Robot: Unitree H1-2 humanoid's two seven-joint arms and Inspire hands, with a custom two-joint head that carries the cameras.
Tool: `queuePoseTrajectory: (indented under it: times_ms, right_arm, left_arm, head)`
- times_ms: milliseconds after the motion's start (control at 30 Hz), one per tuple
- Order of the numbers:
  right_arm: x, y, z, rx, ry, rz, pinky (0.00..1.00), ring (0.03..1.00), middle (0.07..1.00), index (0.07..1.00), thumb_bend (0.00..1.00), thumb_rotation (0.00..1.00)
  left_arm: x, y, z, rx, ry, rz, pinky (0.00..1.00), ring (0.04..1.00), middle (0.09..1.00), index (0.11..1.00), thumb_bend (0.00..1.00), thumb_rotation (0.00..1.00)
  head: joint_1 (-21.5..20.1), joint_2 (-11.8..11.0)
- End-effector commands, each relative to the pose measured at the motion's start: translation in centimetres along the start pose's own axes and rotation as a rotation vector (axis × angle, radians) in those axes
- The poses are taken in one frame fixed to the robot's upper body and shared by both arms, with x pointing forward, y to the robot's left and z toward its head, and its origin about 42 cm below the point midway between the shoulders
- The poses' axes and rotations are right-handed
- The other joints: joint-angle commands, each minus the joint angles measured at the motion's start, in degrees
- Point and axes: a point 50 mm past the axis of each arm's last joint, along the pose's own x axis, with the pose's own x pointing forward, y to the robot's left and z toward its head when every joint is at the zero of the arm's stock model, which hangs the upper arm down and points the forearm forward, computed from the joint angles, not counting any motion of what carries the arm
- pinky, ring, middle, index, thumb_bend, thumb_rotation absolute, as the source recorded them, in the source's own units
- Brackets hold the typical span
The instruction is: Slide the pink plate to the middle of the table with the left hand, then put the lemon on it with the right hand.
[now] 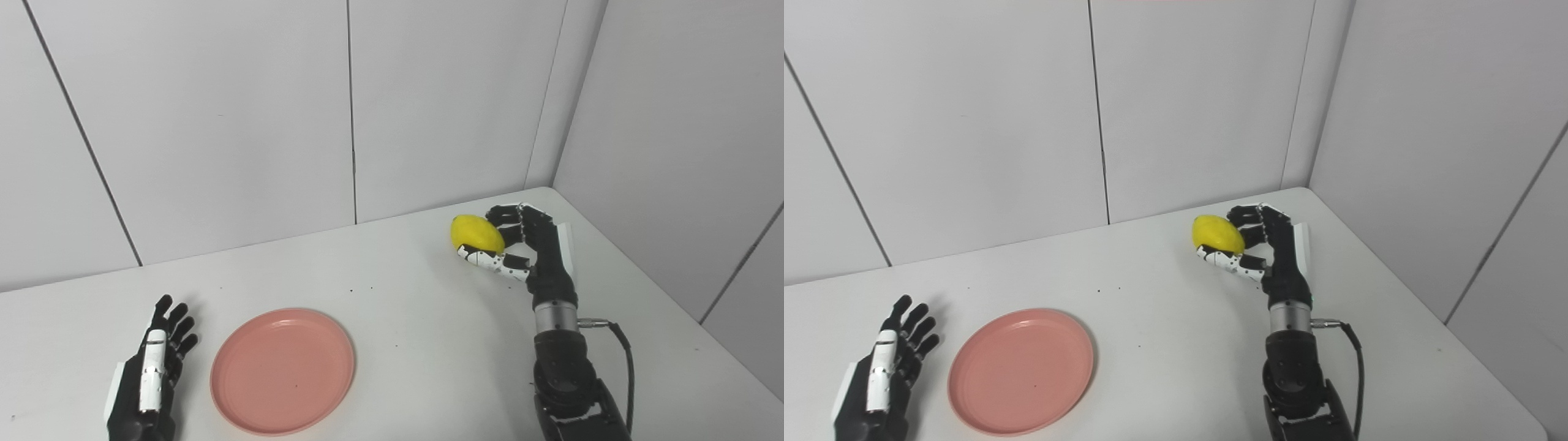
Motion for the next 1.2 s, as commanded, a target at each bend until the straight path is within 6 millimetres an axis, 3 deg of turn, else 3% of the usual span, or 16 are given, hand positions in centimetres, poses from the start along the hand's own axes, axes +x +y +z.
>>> queuePoseTrajectory:
  times_ms: [0,133,300,400,567,633,733,800,900,1167]
  right_arm:
    - [0.8,0.9,2.9,0.066,-0.116,0.008,0.37,0.409,0.509,0.507,0.52,0.0]
    - [0.2,2.5,3.5,0.102,-0.138,0.062,0.48,0.458,0.49,0.491,0.52,0.0]
    - [-1.9,5.8,5.0,0.147,-0.143,0.143,0.49,0.468,0.486,0.491,0.52,0.0]
    - [-2.3,6.3,5.3,0.159,-0.141,0.165,0.49,0.466,0.483,0.496,0.52,0.0]
    - [-4.0,9.0,5.7,0.299,-0.088,0.271,0.47,0.455,0.486,0.5,0.52,0.0]
    - [-4.3,9.5,5.8,0.351,-0.059,0.287,0.43,0.448,0.491,0.496,0.52,0.0]
    - [-4.5,10.0,5.9,0.411,-0.031,0.303,0.45,0.445,0.488,0.501,0.52,0.0]
    - [-4.7,10.5,5.9,0.458,0.0,0.322,0.54,0.465,0.469,0.513,0.52,0.0]
    - [-4.9,10.9,5.7,0.493,0.032,0.343,0.56,0.479,0.459,0.514,0.52,0.0]
    - [-5.8,11.1,5.8,0.609,0.128,0.421,0.6,0.482,0.445,0.516,0.52,0.0]
  left_arm:
    - [0.6,-0.3,1.2,0.015,-0.078,-0.008,0.9,0.931,0.941,0.944,0.36,1.0]
    - [0.5,-0.2,1.1,0.025,-0.082,-0.015,0.9,0.928,0.94,0.944,0.37,1.0]
    - [0.3,-0.1,1.1,0.014,-0.077,-0.012,0.9,0.93,0.94,0.944,0.37,1.0]
    - [0.3,-0.1,1.1,0.005,-0.08,-0.014,0.91,0.934,0.944,0.948,0.37,1.0]
    - [0.2,-0.1,1.0,0.018,-0.069,-0.011,0.91,0.932,0.941,0.946,0.4,1.0]
    - [0.2,-0.1,1.0,0.024,-0.072,-0.01,0.91,0.929,0.938,0.942,0.4,1.0]
    - [0.1,-0.1,0.9,0.029,-0.075,-0.011,0.9,0.926,0.936,0.94,0.4,1.0]
    - [0.1,0.0,0.7,0.026,-0.076,-0.015,0.91,0.931,0.941,0.945,0.41,1.0]
    - [0.1,0.0,0.5,0.026,-0.075,-0.018,0.91,0.932,0.944,0.949,0.42,1.0]
    - [-0.2,-0.9,0.0,0.044,-0.079,-0.035,0.9,0.931,0.946,0.949,0.51,1.0]
  head:
    - [0.03,0.06]
    - [1.01,0.22]
    - [1.53,0.45]
    - [1.53,0.45]
    - [2.1,0.79]
    - [2.61,1.04]
    - [3.27,1.28]
    - [4.07,1.54]
    - [4.71,1.76]
    - [11.26,3.41]
